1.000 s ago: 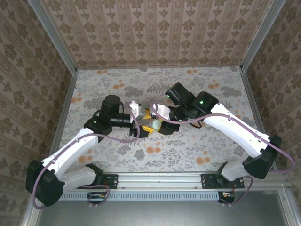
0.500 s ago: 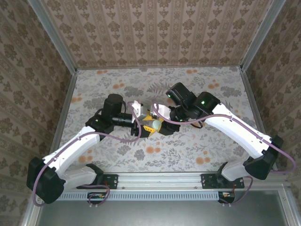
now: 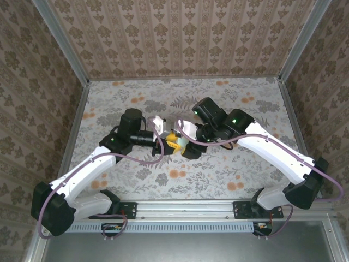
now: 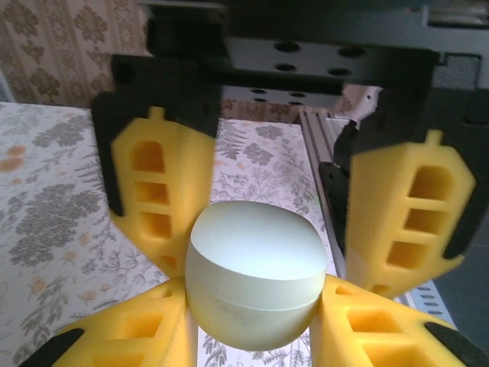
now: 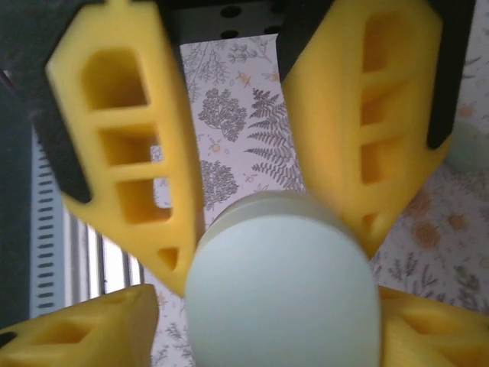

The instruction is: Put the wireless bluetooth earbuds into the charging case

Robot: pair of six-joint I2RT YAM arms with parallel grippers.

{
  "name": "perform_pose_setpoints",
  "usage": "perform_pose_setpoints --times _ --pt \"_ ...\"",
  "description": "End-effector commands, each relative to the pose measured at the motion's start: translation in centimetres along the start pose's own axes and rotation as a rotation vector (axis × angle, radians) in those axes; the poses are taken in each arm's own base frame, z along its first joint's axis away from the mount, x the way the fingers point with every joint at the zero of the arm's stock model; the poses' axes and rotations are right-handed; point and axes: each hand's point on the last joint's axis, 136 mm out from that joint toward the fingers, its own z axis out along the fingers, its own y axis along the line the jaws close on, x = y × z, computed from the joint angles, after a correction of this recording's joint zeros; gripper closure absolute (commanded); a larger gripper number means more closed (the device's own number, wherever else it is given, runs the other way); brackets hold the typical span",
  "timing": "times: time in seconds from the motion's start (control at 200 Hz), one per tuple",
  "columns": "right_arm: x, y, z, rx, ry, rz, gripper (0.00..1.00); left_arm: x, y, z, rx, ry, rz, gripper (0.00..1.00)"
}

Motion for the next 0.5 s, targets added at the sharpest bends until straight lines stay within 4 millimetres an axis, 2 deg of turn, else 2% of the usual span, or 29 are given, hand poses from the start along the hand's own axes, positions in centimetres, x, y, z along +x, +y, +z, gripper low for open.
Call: perform_pose_setpoints --times 0.0,0.15,0.275,0.495 --pt "-1.2 -0.7 -1.7 0.075 -0.082 0.017 0.32 -1.1 0.6 -0.7 -0.044 -0.050 0.003 0.65" --pt "-1.6 -1.8 -2.4 0.101 -0.128 0.102 0.27 -1.1 1.1 -1.1 -0.069 -0.072 -0.023 0.67" --pt "-2.4 -3.0 -4.3 0.131 -0.200 0.225 0.25 -0.9 1.9 -1.7 -0.110 -0.099 -0.047 0.67" --pt "-3.8 -5.8 -7.3 0.100 -0.417 0.605 0.24 -1.5 3.2 -2.7 -0.186 -0.160 -0.066 0.67"
